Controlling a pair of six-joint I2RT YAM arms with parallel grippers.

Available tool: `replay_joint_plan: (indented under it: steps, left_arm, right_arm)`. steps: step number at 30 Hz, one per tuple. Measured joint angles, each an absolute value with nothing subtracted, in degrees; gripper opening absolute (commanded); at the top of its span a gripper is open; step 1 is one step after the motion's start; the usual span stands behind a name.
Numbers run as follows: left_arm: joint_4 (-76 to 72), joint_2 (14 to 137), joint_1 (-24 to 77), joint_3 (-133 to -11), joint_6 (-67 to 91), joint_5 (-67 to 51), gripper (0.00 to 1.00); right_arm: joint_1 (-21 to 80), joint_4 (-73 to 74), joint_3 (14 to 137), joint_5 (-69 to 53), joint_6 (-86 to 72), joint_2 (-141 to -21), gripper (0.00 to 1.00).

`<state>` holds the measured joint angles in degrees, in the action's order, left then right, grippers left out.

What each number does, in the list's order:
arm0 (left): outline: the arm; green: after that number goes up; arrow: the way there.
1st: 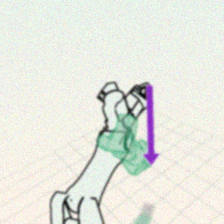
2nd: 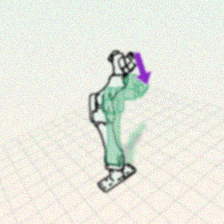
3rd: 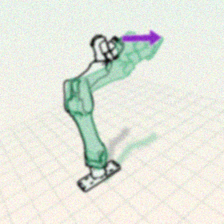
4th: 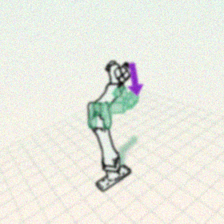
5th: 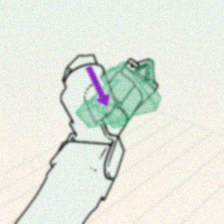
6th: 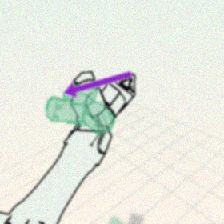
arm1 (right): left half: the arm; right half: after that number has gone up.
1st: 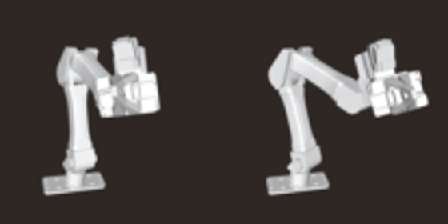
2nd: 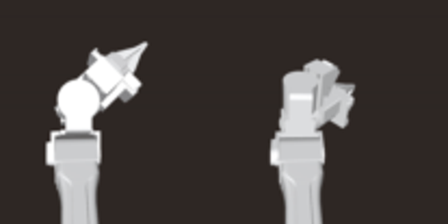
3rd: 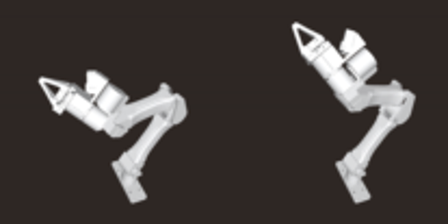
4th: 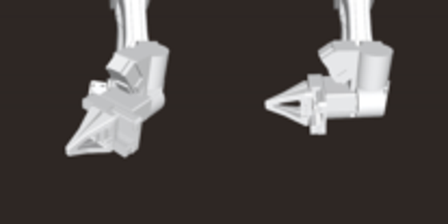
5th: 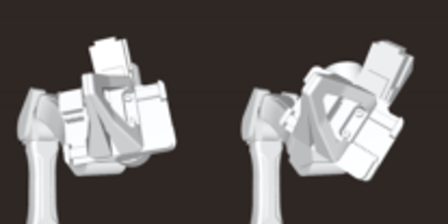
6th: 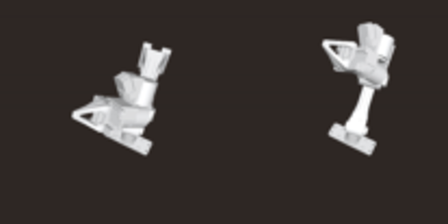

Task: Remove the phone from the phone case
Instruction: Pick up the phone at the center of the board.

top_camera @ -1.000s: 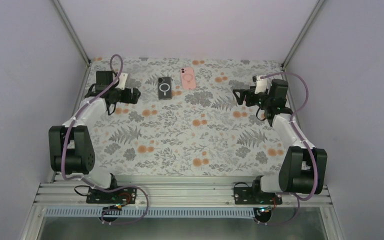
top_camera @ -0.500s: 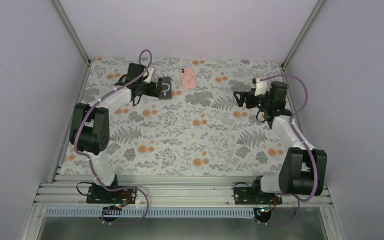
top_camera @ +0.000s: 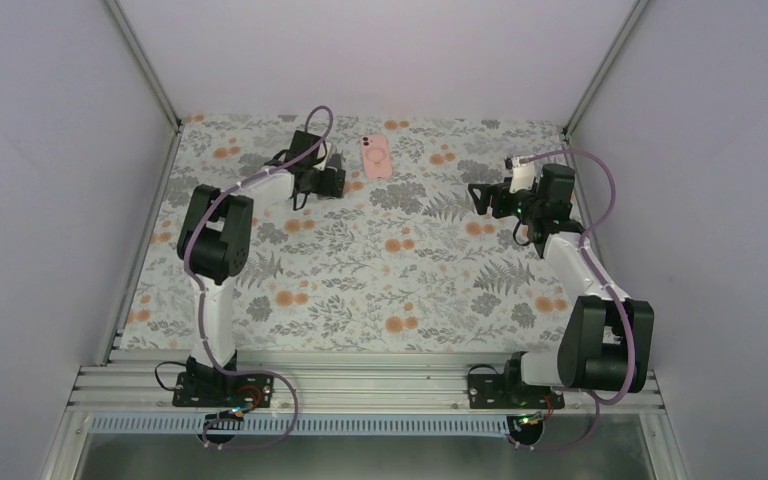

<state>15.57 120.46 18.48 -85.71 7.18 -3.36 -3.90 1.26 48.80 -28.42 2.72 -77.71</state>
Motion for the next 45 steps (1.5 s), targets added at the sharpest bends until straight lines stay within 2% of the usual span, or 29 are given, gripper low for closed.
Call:
replay_joint_plan:
  steps: [18,27,32,37,45]
  left_arm:
    - [19.0,131.3,19.7,-97.0,11.1,1.7,1.00]
    - [21.4,133.0,20.2,-99.9,9.2,4.6,0.82]
    - [21.6,132.9,20.1,-99.9,5.5,3.5,0.79]
    - [21.3,129.3,20.0,-94.5,-0.5,-0.1,0.77]
    - [23.2,118.2,20.1,-79.2,-13.1,-6.7,0.76]
  right_arm:
    - [-3.9,0.9,48.2,-27.7,3.4,-77.7,0.99]
    - [-3.9,0.9,48.1,-27.7,3.6,-77.7,0.99]
    - [-3.9,0.9,47.9,-27.7,3.7,-77.7,0.99]
    - [-4.2,0.9,47.9,-27.8,3.9,-77.5,0.99]
    - [-4.3,0.9,47.8,-28.1,4.3,-77.0,0.99]
